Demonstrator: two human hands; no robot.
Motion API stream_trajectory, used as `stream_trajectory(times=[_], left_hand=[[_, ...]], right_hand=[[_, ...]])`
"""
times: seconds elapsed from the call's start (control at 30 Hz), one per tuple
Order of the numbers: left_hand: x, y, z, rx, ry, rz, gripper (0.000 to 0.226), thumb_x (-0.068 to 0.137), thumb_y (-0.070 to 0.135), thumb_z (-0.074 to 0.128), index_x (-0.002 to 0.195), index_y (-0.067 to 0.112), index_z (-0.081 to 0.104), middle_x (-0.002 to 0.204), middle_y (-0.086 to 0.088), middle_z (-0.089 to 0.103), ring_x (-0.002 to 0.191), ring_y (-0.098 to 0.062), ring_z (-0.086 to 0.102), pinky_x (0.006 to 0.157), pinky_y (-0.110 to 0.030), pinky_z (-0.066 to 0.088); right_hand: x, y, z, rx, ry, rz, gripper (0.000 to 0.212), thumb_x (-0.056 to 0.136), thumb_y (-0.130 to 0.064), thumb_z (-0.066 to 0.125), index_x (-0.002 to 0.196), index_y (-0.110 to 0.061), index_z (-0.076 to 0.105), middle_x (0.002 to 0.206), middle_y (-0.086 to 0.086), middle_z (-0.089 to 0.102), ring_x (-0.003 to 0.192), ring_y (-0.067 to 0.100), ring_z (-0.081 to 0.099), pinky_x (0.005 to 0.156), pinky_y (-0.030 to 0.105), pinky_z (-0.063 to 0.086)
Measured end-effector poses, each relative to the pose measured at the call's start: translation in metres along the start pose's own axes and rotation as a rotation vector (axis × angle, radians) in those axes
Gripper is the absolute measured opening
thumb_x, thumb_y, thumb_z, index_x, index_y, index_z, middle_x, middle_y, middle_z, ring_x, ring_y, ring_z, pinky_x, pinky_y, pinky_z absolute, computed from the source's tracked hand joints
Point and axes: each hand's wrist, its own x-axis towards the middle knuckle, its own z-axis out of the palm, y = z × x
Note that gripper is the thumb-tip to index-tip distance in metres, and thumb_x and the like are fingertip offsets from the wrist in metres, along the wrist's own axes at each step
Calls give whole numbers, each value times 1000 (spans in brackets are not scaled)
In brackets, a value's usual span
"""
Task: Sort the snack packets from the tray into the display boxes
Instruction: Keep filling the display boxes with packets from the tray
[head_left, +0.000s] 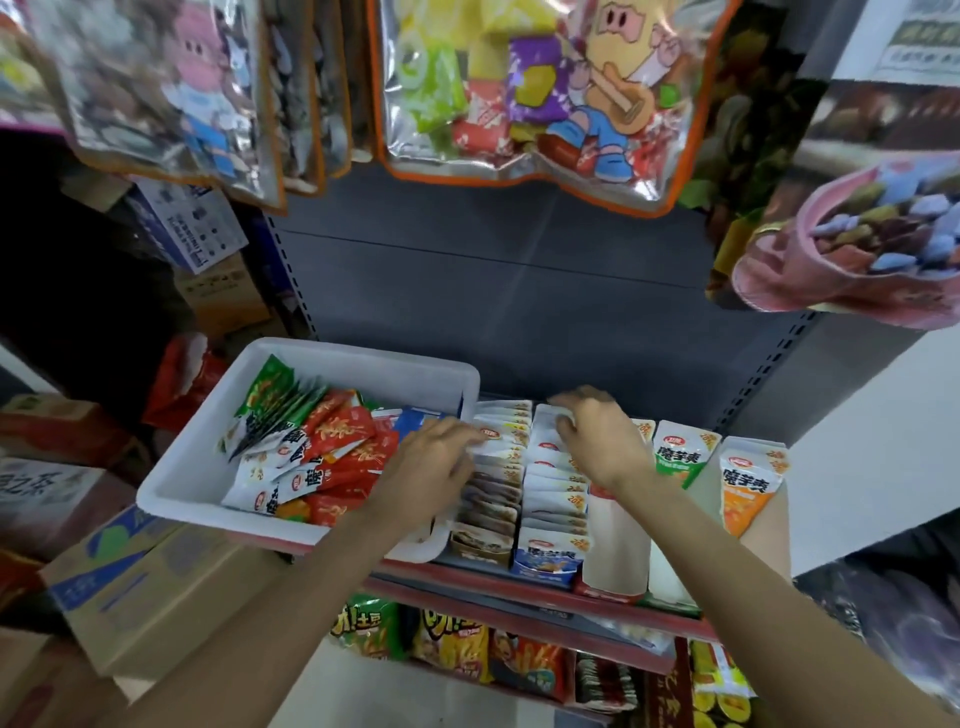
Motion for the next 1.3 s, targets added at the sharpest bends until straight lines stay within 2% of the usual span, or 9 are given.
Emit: stream_trajectory(times=[0.07,0.27,0.43,0.57,0.63,0.77,0.97,1.13,1.3], left_hand=[[-6,-21,-7,20,-4,-109,32,90,8,54,121,14,60,121,-5,57,115,-24,49,96,-37,43],[-17,-86,-19,135,-72,-392,40,90,20,57,130,19,52,132,-6,52,122,-24,46,103,-34,39],[-23,-122,-26,241,-211,-488,66,89,39,57,145,20,27,153,-6,25,140,-25,22,112,-39,28],[-27,-138,-27,308,-354,-477,84,84,49,60,149,23,13,157,-5,10,145,-27,8,116,-43,18],[-29,-144,-24,361,-408,-447,90,82,54,61,149,23,10,157,-6,8,145,-28,8,116,-44,15],[-32,-149,-24,431,-405,-383,92,81,60,57,150,23,9,157,-7,9,144,-29,9,116,-45,14],[-30,-147,-29,419,-386,-375,86,83,59,55,149,22,15,155,-8,16,143,-28,15,115,-45,17],[-24,-135,-39,194,-226,-449,63,90,44,55,143,17,34,147,-9,36,137,-26,31,112,-44,29],[-19,-107,-44,-38,-5,-373,33,89,25,58,120,13,60,117,-9,63,107,-24,58,92,-38,49]], right_hand=[[-2,-26,-2,55,59,-92,35,95,-10,43,127,-14,57,128,8,53,117,25,49,95,33,44],[25,-105,50,83,-160,-269,32,92,-8,46,121,-5,57,124,14,54,112,30,53,92,37,46],[49,-144,116,24,-370,-155,44,92,-16,52,133,-5,42,134,17,44,125,32,43,102,41,40],[62,-144,149,-114,-491,-59,77,89,-21,60,148,-4,13,154,15,15,142,30,18,113,38,28],[63,-141,157,-143,-532,5,82,84,-22,66,146,-4,17,152,16,20,140,30,24,111,37,31],[58,-145,156,-336,-485,-57,42,88,-23,61,123,-5,48,126,16,53,115,32,53,93,39,48],[53,-153,121,-518,-417,-220,33,97,-19,44,128,-8,46,129,17,52,118,33,52,96,42,44],[45,-145,89,-293,-225,-158,25,96,-12,39,115,-11,56,113,17,63,103,36,60,78,38,47],[39,-124,55,45,40,-135,16,95,-15,45,102,-11,60,92,19,67,89,38,61,69,38,44]])
